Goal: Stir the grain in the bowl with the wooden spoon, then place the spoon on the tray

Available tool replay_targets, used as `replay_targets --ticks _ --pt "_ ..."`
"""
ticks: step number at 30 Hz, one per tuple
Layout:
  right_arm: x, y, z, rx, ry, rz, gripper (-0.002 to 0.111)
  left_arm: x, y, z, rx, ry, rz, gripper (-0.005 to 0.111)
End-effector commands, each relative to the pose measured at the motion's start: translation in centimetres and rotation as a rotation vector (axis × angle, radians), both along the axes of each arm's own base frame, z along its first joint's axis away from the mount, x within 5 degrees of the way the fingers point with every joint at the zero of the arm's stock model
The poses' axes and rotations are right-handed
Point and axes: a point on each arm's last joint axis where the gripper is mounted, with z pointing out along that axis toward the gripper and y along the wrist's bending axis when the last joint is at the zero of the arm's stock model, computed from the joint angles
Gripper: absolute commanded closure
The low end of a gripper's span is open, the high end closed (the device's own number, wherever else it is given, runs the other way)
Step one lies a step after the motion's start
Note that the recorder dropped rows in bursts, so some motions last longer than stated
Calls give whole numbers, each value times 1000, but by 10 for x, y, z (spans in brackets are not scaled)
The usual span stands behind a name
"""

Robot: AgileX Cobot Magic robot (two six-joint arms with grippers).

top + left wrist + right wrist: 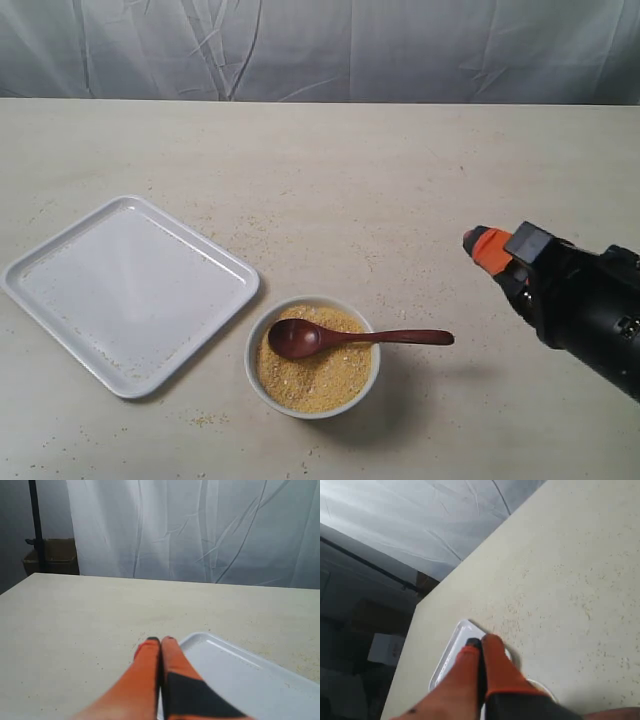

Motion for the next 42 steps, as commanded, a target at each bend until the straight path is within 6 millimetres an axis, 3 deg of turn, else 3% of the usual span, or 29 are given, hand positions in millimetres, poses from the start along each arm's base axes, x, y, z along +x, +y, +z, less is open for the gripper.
replay_targets --ticks 1,9,13,15,20,22,27,34,42 --pt "-1 -8 -3 48 -20 -51 108 0 0 -1 -1 -5 4 107" --pt "-20 -16 -41 150 337 -76 108 0 0 -1 -1 -5 4 107" --pt "-24 -14 -49 188 470 -94 107 0 0 -1 -1 -5 4 107" --pt "-24 -12 -50 184 479 -81 100 0 0 -1 -1 -5 4 107" --pt "-24 -10 -56 173 516 -81 67 0 0 -1 -1 -5 4 107" --pt "-22 -7 -57 166 539 -87 62 0 0 -1 -1 -5 4 107" --pt "-12 16 -55 174 569 -66 62 0 0 -1 -1 -5 4 107" --pt "15 49 -78 163 596 -130 62 0 0 -1 -1 -7 4 107" --pt "26 55 -92 177 601 -204 62 0 0 -1 -1 -7 4 107"
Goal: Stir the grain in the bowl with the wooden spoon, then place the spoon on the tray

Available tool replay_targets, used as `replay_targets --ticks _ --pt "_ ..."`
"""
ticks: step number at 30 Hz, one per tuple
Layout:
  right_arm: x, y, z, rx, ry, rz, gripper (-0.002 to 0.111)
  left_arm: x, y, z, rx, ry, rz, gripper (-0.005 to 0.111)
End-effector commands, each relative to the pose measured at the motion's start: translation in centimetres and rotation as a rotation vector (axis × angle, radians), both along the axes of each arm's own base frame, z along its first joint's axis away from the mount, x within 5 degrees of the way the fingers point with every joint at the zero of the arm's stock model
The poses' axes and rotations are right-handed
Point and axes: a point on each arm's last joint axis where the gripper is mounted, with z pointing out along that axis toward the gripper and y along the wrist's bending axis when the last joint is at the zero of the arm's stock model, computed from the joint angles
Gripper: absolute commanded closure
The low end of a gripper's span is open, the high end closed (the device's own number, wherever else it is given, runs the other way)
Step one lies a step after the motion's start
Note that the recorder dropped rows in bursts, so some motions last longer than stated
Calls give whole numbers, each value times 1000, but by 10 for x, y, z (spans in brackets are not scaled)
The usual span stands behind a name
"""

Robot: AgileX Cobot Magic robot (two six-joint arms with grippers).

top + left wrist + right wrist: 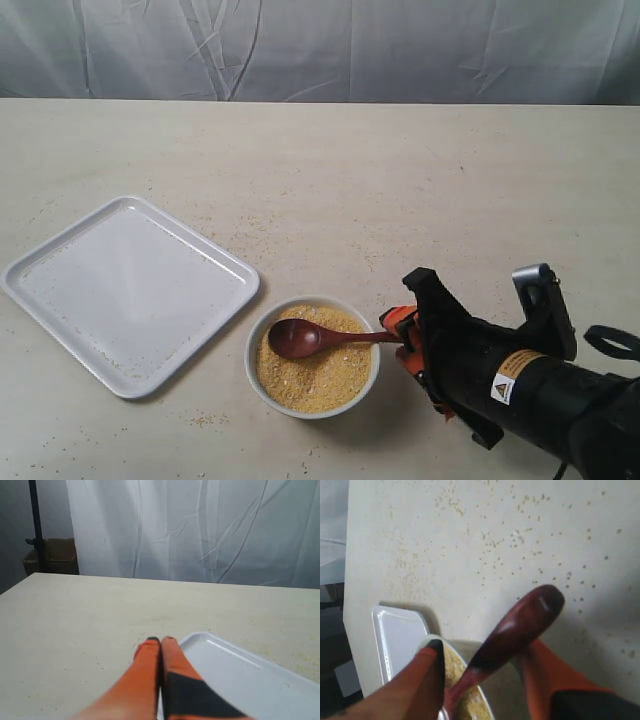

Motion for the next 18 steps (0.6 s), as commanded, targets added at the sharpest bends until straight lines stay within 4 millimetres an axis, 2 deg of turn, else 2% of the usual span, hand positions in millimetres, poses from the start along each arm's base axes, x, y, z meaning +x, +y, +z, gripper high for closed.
replay_targets --ticks 1,10,18 --pt "4 1 -6 3 2 -42 62 0 0 -1 -1 -7 4 107" --pt "9 -1 -7 29 -18 -120 63 0 0 -1 -1 -7 4 107" --pt "10 -2 -8 28 1 -147 93 0 0 -1 -1 -7 4 107"
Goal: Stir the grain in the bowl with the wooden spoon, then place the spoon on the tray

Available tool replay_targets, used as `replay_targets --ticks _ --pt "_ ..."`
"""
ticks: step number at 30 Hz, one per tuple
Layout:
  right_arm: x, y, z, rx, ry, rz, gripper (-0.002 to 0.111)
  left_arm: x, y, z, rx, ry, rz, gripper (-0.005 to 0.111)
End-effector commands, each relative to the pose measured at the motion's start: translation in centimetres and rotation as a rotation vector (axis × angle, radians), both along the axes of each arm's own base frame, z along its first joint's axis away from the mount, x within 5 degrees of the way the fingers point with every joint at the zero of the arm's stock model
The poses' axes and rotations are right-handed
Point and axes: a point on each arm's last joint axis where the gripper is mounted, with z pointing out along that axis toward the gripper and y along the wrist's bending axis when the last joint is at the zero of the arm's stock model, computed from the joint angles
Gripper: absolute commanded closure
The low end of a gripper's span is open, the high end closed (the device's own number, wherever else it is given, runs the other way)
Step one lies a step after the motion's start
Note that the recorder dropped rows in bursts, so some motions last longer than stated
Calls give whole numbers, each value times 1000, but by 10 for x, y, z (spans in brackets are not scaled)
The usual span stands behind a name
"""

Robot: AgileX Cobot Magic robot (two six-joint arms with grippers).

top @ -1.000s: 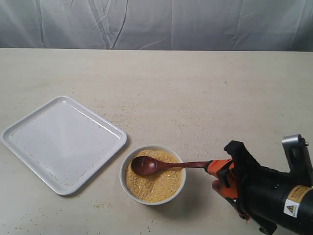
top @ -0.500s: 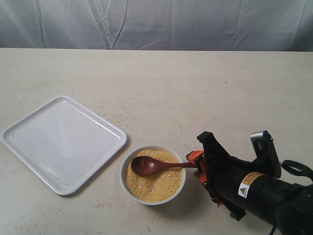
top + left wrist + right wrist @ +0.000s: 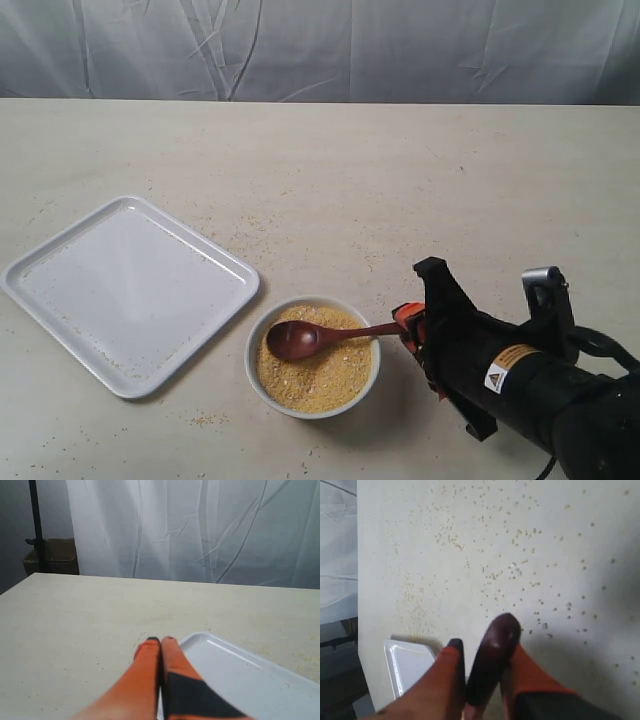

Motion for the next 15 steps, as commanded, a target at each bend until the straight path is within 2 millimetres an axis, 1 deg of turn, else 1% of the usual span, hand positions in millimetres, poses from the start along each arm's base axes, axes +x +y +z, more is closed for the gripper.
replay_targets --ticks 1,5,11,15 --pt "0 -1 -1 0 8 -19 97 0 0 -1 -1 -7 4 107" --pt "1 -1 -1 2 10 -30 106 0 0 -1 -1 -7 4 107" --pt "2 -2 0 10 2 -50 106 0 0 -1 -1 -7 4 107" --pt "4 -1 4 26 -41 -48 106 0 0 -1 -1 -7 4 107"
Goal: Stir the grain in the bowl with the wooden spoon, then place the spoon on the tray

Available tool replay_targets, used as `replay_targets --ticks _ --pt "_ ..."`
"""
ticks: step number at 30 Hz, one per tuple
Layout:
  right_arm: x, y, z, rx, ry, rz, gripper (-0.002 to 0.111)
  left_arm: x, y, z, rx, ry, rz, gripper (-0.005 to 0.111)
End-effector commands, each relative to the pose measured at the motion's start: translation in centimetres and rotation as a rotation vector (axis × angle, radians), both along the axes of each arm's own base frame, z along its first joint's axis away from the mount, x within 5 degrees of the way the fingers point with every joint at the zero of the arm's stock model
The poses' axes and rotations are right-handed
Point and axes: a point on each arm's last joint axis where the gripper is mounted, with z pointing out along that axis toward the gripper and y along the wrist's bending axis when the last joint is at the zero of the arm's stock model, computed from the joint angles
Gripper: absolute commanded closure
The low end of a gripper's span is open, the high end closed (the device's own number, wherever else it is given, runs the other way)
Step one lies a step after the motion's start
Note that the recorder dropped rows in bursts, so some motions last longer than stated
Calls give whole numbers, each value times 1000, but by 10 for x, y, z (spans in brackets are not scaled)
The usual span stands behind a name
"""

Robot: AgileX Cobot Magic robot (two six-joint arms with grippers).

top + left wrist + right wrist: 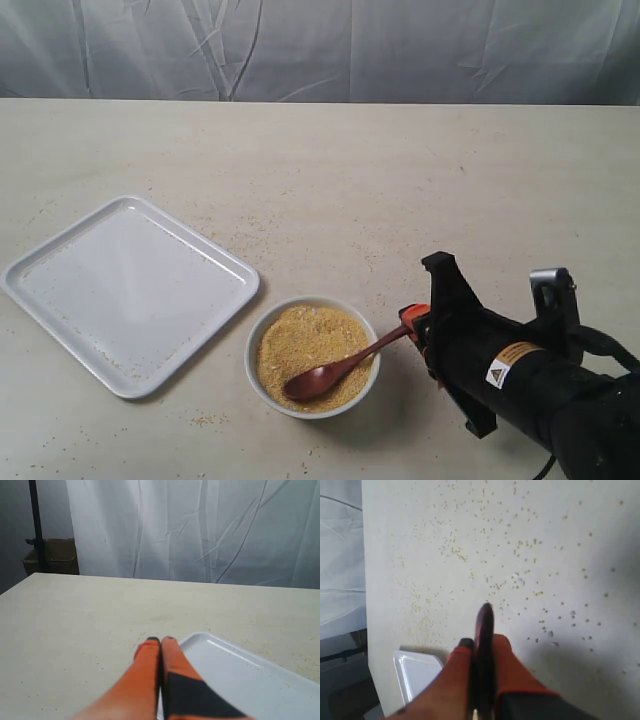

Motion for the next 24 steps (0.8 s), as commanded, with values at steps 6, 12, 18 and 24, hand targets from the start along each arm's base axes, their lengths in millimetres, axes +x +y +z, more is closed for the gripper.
replay_targets --ticks 6,12,18,24 --pt "5 0 18 43 -139 4 106 0 0 -1 -1 -7 4 107" --pt "2 -1 40 -14 -284 105 106 0 0 -1 -1 -7 4 107" --pt "2 -4 79 -238 -712 248 106 0 0 -1 -1 -7 4 107" --pt "-5 6 94 -553 -1067 459 109 0 0 -1 -1 -7 4 107"
